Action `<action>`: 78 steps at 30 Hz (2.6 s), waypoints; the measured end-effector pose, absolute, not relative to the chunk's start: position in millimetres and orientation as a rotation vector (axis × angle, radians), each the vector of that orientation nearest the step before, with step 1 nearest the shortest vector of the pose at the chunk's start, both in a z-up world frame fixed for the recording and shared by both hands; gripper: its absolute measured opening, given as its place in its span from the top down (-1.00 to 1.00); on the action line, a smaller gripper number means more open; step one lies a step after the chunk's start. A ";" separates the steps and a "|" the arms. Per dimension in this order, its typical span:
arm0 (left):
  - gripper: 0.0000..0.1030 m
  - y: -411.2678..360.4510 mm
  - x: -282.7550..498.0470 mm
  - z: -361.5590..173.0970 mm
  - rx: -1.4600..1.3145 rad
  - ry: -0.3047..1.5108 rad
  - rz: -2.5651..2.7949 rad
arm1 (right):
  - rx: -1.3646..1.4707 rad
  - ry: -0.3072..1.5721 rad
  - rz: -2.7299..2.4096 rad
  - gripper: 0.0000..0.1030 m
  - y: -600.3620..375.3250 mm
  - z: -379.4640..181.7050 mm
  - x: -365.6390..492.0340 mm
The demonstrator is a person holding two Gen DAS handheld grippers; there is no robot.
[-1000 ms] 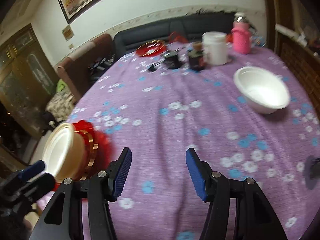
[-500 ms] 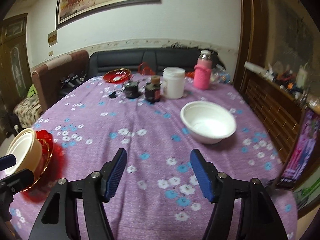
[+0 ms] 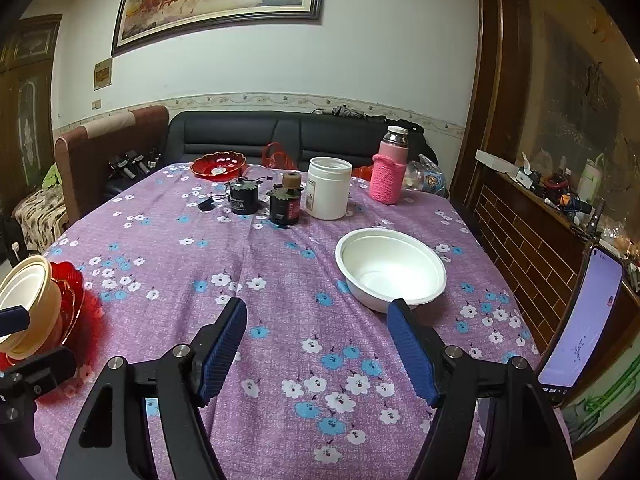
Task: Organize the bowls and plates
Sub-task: 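Move the right tool toward the remaining white paper bowl, then grasp the rim of the white paper bowl with the right tool and lift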
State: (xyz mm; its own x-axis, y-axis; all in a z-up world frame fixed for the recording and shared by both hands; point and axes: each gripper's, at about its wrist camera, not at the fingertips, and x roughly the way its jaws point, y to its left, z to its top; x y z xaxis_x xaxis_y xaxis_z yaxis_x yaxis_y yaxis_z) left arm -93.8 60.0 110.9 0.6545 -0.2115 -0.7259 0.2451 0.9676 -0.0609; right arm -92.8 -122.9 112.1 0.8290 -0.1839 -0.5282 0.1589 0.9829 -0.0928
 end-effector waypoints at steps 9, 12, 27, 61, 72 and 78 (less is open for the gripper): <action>-0.56 47.0 -83.5 101.9 0.060 0.840 -0.260 | -0.038 0.583 -0.201 -0.50 -137.4 105.7 -79.5; -0.56 42.2 -80.5 97.9 0.066 0.851 -0.259 | -0.041 0.592 -0.216 -0.51 -143.9 103.2 -68.9; -0.56 14.7 -45.3 95.7 0.066 0.896 -0.277 | 0.156 0.595 -0.384 -0.51 -240.2 99.1 7.4; -0.41 -186.0 157.1 19.2 -0.103 1.225 -0.509 | 0.552 0.786 -0.295 0.35 -323.1 18.5 39.0; 0.40 -176.5 143.2 24.0 -0.035 1.225 -0.531 | 0.530 0.750 -0.231 0.61 -313.2 27.7 36.2; 0.40 -142.6 127.9 37.7 -0.088 1.205 -0.516 | 0.526 0.696 -0.147 0.62 -297.6 42.2 30.4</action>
State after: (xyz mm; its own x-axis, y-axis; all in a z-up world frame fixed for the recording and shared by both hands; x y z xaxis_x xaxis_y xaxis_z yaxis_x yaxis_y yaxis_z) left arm 127.9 -142.6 37.7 0.2574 -0.4253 -0.8677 0.3338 0.8818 -0.3333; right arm 30.4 -297.6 42.2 0.7630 0.0426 -0.6450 0.3001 0.8604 0.4120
